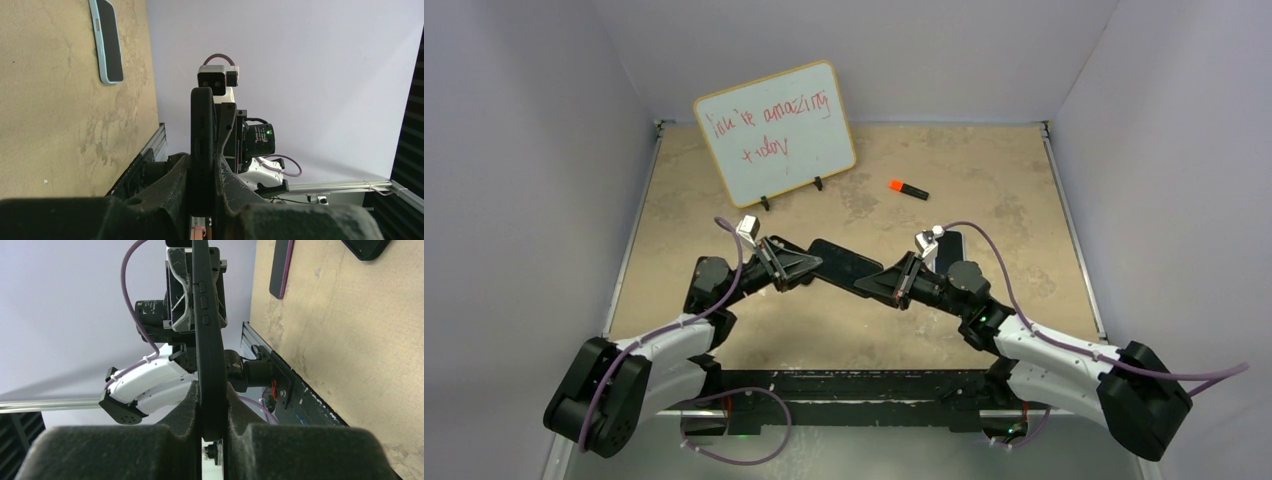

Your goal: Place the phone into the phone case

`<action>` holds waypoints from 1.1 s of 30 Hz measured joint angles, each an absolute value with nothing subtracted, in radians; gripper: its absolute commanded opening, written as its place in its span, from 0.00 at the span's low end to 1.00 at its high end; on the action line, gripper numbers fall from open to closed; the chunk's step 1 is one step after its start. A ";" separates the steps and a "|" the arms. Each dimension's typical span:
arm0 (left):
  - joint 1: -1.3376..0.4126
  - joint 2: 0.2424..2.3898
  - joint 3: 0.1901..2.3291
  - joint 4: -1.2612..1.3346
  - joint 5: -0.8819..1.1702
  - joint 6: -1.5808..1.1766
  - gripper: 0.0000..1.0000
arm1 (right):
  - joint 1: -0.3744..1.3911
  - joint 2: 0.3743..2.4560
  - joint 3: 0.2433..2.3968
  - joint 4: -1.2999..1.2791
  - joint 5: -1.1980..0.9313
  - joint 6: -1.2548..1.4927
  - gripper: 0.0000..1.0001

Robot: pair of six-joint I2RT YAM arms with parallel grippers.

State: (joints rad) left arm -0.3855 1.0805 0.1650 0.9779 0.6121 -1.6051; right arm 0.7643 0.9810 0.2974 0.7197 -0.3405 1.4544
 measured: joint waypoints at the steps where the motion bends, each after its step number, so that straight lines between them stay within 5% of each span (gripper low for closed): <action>1: -0.385 1.081 0.165 0.977 0.612 -1.605 0.01 | 0.766 0.979 0.299 0.711 -0.337 1.453 0.00; 3: -0.385 1.076 0.165 0.968 0.613 -1.599 0.00 | 0.766 0.975 0.303 0.697 -0.332 1.449 0.06; 6: -0.385 1.059 0.165 0.945 0.617 -1.578 0.00 | 0.767 0.970 0.303 0.686 -0.331 1.439 0.34; 11: -0.384 1.049 0.166 0.948 0.686 -1.515 0.00 | 0.768 0.927 0.306 0.607 -0.331 1.349 0.65; 16: -0.385 1.055 0.193 0.890 0.824 -1.435 0.00 | 0.768 0.810 0.360 0.416 -0.303 1.179 0.83; 26: -0.385 1.065 0.337 0.777 1.015 -1.241 0.00 | 0.767 0.785 0.617 0.088 -0.282 0.802 0.80; 33: -0.385 1.128 0.359 0.792 1.114 -1.200 0.00 | 0.767 0.970 0.662 0.065 -0.483 0.678 0.64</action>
State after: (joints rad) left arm -0.3847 1.1278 0.3588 0.7921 1.1141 -1.1995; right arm 0.7673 0.9703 0.6624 0.0654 -0.4828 0.6777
